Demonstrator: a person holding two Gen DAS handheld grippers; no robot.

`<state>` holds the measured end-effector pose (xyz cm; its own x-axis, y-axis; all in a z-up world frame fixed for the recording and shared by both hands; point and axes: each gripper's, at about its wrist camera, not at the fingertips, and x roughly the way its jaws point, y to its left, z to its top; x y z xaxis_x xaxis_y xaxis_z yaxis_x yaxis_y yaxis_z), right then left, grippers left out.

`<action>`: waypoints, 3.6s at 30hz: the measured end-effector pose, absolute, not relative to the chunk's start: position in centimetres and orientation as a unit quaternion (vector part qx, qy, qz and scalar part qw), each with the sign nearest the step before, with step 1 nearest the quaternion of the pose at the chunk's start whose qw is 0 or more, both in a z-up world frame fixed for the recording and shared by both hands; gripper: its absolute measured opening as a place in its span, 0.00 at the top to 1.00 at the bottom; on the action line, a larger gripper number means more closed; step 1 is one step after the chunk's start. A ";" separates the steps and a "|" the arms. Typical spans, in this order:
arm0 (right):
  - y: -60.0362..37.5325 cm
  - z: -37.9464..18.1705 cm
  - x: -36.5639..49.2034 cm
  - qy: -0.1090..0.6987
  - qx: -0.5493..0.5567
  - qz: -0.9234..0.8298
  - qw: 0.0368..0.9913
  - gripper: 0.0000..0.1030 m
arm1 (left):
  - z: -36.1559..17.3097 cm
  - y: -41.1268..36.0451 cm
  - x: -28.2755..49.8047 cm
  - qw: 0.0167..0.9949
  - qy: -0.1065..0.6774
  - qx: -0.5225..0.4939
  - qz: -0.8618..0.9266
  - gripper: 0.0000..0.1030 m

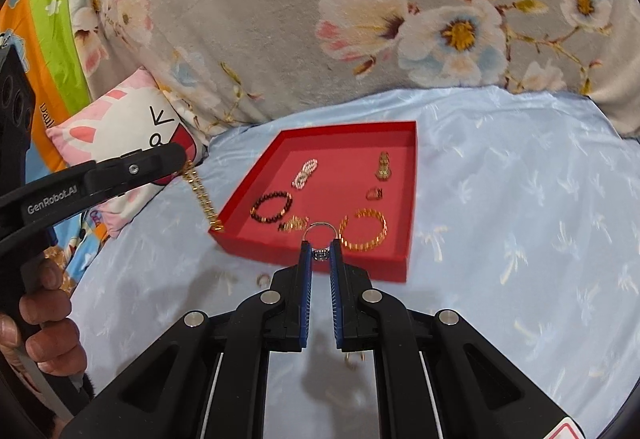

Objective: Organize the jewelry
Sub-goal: 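Carry the ring and chain into the red box and open both grippers, then move the right gripper to the gold hoop earring and close on it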

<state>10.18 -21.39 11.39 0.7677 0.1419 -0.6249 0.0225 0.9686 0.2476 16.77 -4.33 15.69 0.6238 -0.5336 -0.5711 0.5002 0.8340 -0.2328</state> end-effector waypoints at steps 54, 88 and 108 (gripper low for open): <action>-22.8 5.1 28.0 0.410 0.131 0.026 0.902 0.88 | 7.2 -9.5 33.7 0.890 0.395 -0.019 -0.228 0.94; -20.7 2.1 8.3 0.432 0.101 0.001 0.896 0.63 | 2.9 -0.4 13.8 0.891 0.416 -0.008 -0.183 0.39; -20.0 0.3 8.2 0.438 0.074 -0.023 0.896 0.85 | 1.8 -1.8 14.3 0.891 0.418 0.018 -0.174 0.32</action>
